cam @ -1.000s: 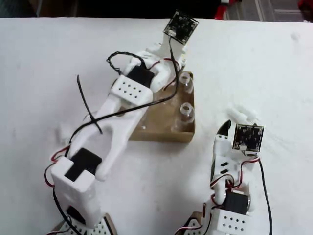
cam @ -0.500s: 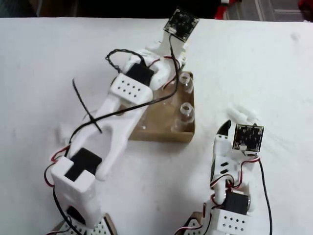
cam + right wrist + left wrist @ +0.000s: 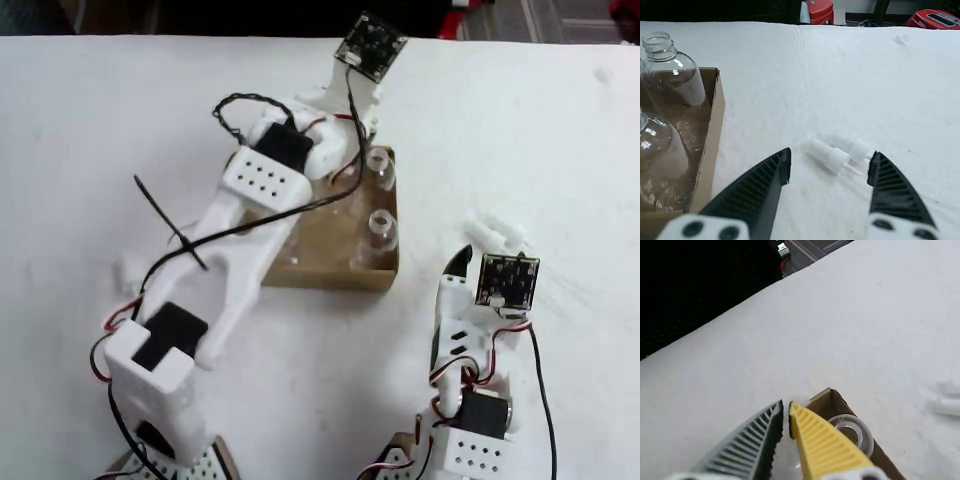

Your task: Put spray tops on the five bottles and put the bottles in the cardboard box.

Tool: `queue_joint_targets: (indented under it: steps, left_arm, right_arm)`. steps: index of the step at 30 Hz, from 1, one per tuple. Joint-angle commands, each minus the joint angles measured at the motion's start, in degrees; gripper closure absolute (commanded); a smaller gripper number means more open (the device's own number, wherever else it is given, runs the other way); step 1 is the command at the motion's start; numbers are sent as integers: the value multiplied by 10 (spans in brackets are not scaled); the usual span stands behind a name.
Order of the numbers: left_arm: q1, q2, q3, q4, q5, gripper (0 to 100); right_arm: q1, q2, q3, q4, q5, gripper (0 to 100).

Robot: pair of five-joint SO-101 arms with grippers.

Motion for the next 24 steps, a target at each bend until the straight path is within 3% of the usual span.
queue_joint_targets:
  steps: [1, 8, 15, 19, 24]
  left_arm:
    - [0, -37, -29, 7, -1, 977]
    - [-8, -114, -32, 18, -4, 977]
    - [-79, -326, -27, 175, -4, 976]
    - [-188, -410, -25, 243, -5, 976]
    - [-358, -416, -3, 352, -5, 976]
  right_arm:
    - [0, 0, 5, -9, 6, 769]
    - [0, 0, 5, -9, 6, 769]
    - [0, 0, 5, -8, 6, 769]
    - [0, 0, 5, -8, 6, 769]
    - [0, 0, 5, -7, 6, 769]
